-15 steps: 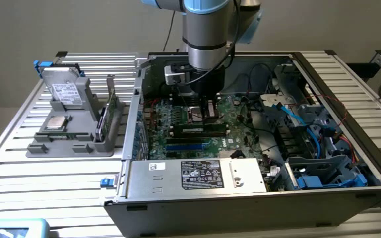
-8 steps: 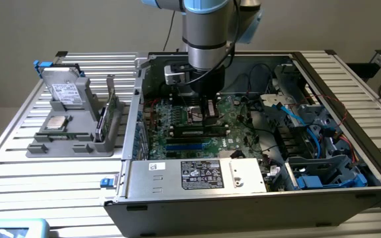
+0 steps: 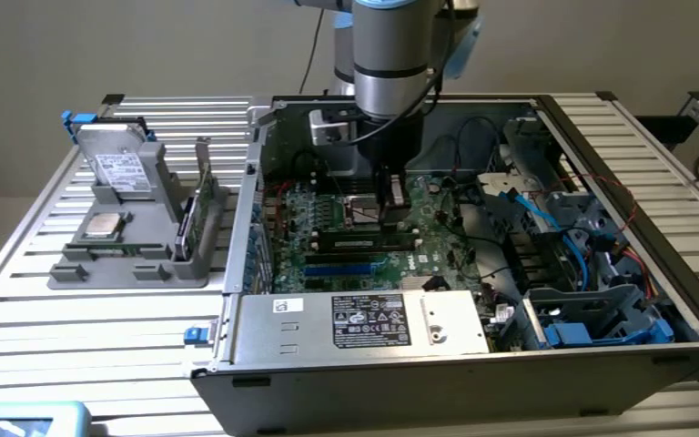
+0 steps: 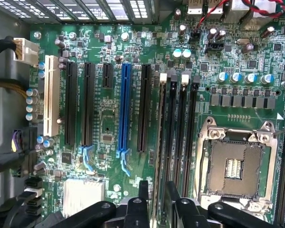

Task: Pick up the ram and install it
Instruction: 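Insert the ram into the slot, then press down the ram until it locks into place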

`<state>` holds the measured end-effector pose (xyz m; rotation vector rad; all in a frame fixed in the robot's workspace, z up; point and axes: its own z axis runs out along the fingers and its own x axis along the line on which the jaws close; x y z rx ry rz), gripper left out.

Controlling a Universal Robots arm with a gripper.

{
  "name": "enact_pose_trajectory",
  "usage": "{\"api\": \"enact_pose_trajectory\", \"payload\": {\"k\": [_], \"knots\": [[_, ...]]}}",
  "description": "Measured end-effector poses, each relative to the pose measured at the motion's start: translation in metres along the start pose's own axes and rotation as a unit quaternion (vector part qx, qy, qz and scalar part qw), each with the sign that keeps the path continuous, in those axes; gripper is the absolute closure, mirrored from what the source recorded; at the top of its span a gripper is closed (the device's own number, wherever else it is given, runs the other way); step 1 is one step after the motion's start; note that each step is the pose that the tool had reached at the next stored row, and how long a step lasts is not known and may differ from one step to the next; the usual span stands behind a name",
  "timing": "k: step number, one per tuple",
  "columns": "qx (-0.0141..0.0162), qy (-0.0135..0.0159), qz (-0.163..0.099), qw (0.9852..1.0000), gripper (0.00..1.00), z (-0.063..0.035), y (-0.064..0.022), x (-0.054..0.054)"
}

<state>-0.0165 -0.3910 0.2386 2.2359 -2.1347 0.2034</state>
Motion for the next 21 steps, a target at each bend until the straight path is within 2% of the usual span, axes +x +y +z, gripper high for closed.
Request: {"api": "enact_pose_trajectory", "payload": {"k": [2, 5, 6, 18, 19, 21], "knots": [[-0.0027, -0.0002, 0.000, 1.0000, 0.71, -0.0038, -0.0030, 0.0013], [-0.0111, -0.0005, -0.001, 0.9999, 0.71, -0.0086, -0.0063, 0.0030], [-0.0130, -0.0009, -0.002, 0.9999, 0.71, -0.0084, -0.0068, 0.0031], [-0.0132, -0.0007, -0.002, 0.9999, 0.71, -0.0086, -0.0068, 0.0032], [-0.0132, -0.0007, -0.002, 0.9999, 0.73, -0.0086, -0.0068, 0.0032], [-0.0132, -0.0007, -0.002, 0.9999, 0.87, -0.0086, -0.0068, 0.0032]]}}
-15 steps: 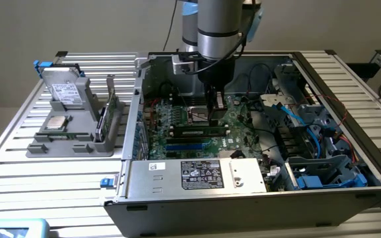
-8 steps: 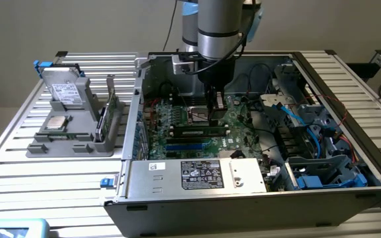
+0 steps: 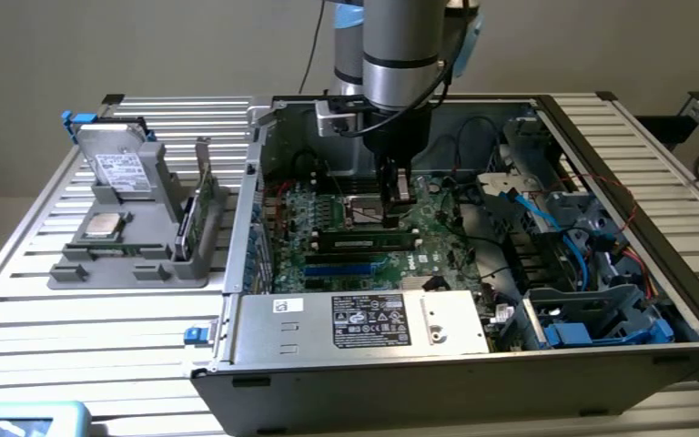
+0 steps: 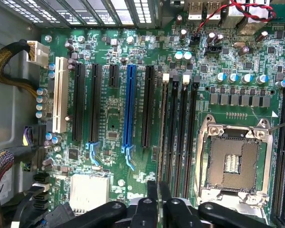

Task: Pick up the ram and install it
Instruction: 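Press down the ram until it locks into place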

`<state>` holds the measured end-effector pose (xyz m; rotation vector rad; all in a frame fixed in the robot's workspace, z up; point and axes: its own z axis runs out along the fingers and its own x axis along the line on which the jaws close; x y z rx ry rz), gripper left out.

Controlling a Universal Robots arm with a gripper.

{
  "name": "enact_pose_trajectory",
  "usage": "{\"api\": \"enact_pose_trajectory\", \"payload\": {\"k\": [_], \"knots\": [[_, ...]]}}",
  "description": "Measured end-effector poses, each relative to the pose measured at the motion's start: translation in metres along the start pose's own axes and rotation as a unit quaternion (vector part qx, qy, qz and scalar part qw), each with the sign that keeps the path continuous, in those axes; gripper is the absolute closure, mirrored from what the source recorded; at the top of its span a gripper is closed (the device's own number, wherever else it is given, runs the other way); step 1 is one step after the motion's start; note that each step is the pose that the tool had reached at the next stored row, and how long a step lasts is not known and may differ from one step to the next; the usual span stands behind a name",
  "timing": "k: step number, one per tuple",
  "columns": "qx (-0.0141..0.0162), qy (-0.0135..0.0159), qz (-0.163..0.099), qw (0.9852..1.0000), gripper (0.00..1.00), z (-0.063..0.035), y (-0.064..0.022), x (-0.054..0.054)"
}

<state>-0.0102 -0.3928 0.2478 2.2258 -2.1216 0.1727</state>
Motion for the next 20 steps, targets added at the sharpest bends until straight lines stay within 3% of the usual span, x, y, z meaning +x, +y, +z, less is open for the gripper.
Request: {"api": "enact_pose_trajectory", "payload": {"k": [5, 9, 11, 17, 20], "knots": [[-0.0008, 0.0001, 0.000, 1.0000, 0.89, 0.0000, -0.0011, 0.000], [-0.0073, -0.0002, 0.004, 1.0000, 0.89, 0.0012, -0.0016, 0.000], [-0.0091, -0.0001, 0.010, 0.9999, 0.89, 0.0021, -0.0016, 0.000], [-0.0110, 0.0003, 0.025, 0.9996, 0.89, 0.0051, -0.0060, 0.000], [-0.0112, 0.0004, 0.026, 0.9996, 0.89, 0.0061, -0.0128, 0.000]]}}
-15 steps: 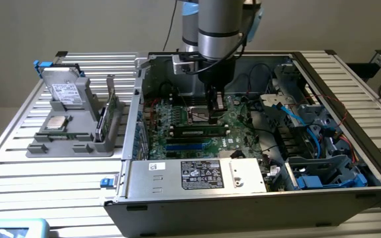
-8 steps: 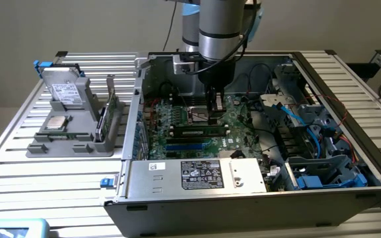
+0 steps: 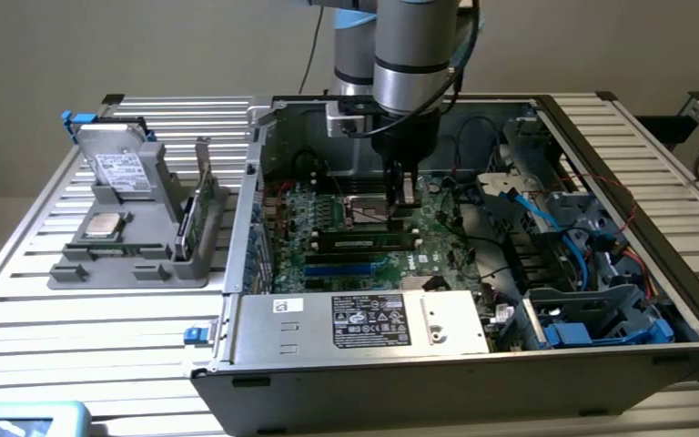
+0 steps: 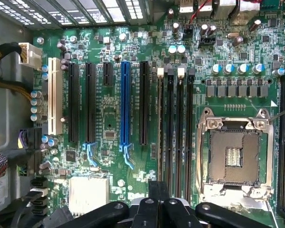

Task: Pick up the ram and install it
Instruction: 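Press down the ram until it locks into place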

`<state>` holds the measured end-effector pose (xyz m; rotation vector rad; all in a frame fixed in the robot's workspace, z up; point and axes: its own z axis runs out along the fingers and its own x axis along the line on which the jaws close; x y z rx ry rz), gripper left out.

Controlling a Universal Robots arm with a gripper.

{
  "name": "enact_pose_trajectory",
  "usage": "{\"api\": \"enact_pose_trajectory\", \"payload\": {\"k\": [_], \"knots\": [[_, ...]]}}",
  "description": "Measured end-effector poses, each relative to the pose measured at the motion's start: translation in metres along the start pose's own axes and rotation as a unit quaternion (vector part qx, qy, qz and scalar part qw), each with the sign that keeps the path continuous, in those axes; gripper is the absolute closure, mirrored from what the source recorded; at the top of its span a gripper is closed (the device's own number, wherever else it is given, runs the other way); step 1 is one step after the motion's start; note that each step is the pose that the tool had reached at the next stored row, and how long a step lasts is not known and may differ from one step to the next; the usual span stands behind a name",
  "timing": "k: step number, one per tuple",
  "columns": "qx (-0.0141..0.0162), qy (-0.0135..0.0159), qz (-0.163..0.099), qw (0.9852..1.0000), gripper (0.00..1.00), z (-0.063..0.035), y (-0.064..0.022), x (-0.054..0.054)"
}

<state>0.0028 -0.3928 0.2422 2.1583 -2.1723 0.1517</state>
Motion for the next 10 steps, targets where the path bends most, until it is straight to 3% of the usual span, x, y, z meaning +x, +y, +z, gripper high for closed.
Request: {"api": "enact_pose_trajectory", "payload": {"k": [3, 10], "knots": [[0.0000, -0.0001, 0.001, 1.0000, 0.89, 0.0006, -0.0055, -0.0001], [-0.0036, 0.0001, 0.012, 0.9999, 0.89, 0.0036, -0.0055, -0.0024]]}}
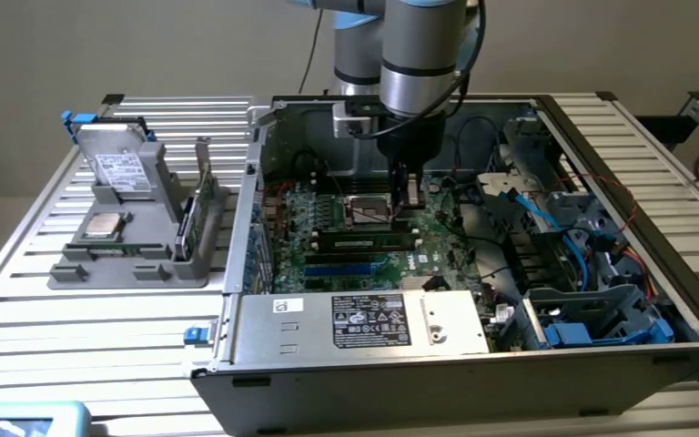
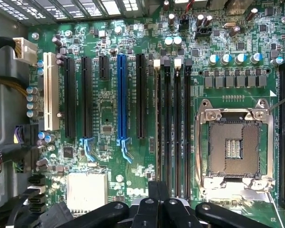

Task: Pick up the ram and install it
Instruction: 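Press down the ram until it locks into place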

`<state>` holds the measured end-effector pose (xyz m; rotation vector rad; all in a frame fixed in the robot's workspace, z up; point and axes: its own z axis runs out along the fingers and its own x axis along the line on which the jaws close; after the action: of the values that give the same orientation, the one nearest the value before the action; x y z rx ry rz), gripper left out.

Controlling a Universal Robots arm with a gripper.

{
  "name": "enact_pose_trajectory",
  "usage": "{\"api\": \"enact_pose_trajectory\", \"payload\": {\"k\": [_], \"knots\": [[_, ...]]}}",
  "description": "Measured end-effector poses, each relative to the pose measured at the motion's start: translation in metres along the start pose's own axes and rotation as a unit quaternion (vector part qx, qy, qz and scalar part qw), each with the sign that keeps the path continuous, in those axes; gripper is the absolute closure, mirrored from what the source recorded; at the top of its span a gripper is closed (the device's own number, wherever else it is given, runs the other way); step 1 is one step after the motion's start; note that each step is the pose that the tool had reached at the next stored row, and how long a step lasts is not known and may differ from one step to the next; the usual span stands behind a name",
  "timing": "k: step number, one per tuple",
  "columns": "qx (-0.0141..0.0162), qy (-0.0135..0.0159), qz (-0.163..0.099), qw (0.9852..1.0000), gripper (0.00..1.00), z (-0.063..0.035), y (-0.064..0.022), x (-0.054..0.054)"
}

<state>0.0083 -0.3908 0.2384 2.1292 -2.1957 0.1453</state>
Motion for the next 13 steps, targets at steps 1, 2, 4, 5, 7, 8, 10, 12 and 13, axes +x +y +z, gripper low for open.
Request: {"api": "enact_pose_trajectory", "payload": {"k": [1, 2, 4, 5, 7, 8, 10, 12, 13], "knots": [[-0.0001, 0.0000, 0.001, 1.0000, 0.89, 0.0003, 0.0000, -0.0004], [-0.0002, -0.0001, 0.001, 1.0000, 0.89, 0.0007, 0.0000, -0.0004], [-0.0002, 0.0006, 0.001, 1.0000, 0.89, 0.0018, 0.0000, -0.0006], [-0.0002, 0.0013, 0.001, 1.0000, 0.89, 0.0024, 0.0000, -0.0007], [-0.0001, 0.0019, 0.001, 1.0000, 0.89, 0.0032, 0.0000, -0.0008], [-0.0001, 0.0020, 0.001, 1.0000, 0.89, 0.0036, 0.0000, -0.0010], [0.0002, 0.0021, 0.001, 1.0000, 0.89, 0.0045, 0.0001, -0.0013], [0.0013, 0.0035, 0.002, 1.0000, 0.89, 0.0052, 0.0006, -0.0018], [0.0017, 0.0047, 0.002, 1.0000, 0.89, 0.0055, 0.0007, -0.0020]]}}
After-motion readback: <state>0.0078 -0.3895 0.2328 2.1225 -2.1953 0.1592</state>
